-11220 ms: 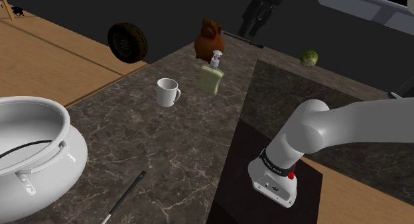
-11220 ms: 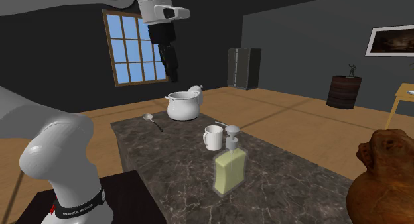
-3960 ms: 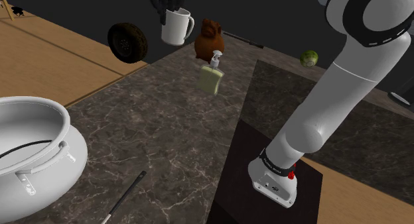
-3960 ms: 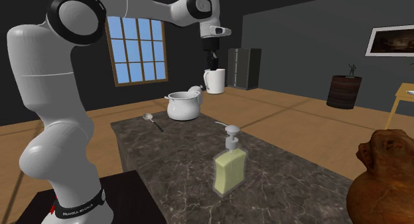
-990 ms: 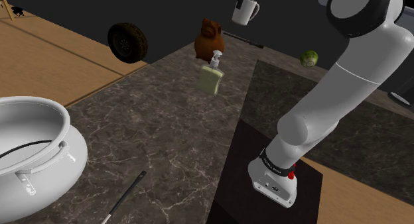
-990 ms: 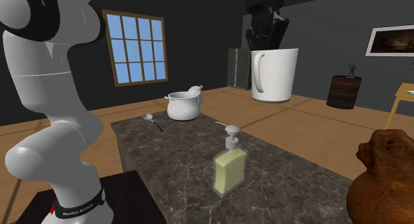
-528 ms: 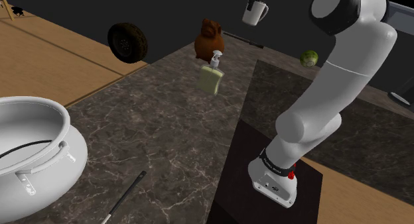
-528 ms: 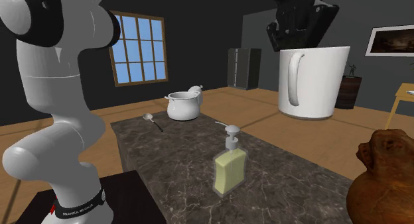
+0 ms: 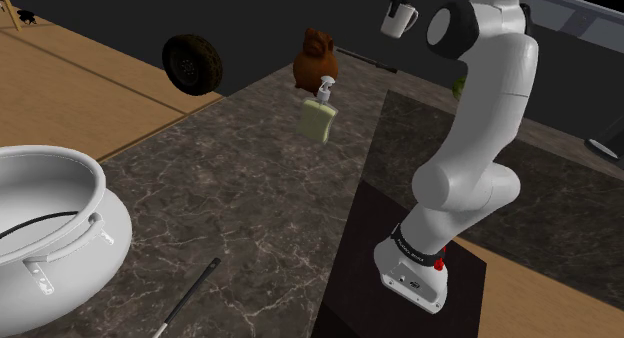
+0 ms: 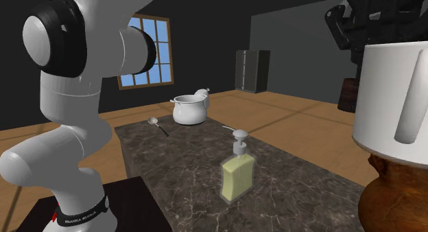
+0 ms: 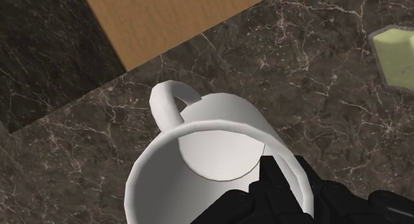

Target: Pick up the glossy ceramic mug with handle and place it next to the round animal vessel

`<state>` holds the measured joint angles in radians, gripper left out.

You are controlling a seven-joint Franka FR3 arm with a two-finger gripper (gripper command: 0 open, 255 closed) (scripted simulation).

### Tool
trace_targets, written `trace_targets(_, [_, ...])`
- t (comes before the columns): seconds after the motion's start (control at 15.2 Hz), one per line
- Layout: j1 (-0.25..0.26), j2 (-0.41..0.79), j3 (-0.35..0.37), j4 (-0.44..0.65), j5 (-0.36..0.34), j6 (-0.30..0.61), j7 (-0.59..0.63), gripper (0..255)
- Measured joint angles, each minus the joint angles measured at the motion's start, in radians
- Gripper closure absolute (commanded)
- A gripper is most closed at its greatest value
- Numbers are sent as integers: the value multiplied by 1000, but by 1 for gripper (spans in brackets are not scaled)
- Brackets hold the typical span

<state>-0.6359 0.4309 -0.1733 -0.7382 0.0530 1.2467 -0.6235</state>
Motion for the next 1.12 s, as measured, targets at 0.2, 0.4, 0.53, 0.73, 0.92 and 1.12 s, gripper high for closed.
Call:
trace_targets(0.2, [-6, -16, -4, -64, -2, 46, -15, 255])
trace_targets(0.4, [6, -67, -5, -190, -11, 121, -15, 255])
trace_targets(0.53, [13, -100, -5, -271, -18, 170, -13, 255])
trace_targets(0.73, [21, -134, -4, -362, -24, 228, -10, 255])
trace_targets(0.92, [26, -161, -3, -446, -30, 285, -7, 255])
trace_targets(1.12, [31, -186, -2, -523, -34, 337, -4, 255])
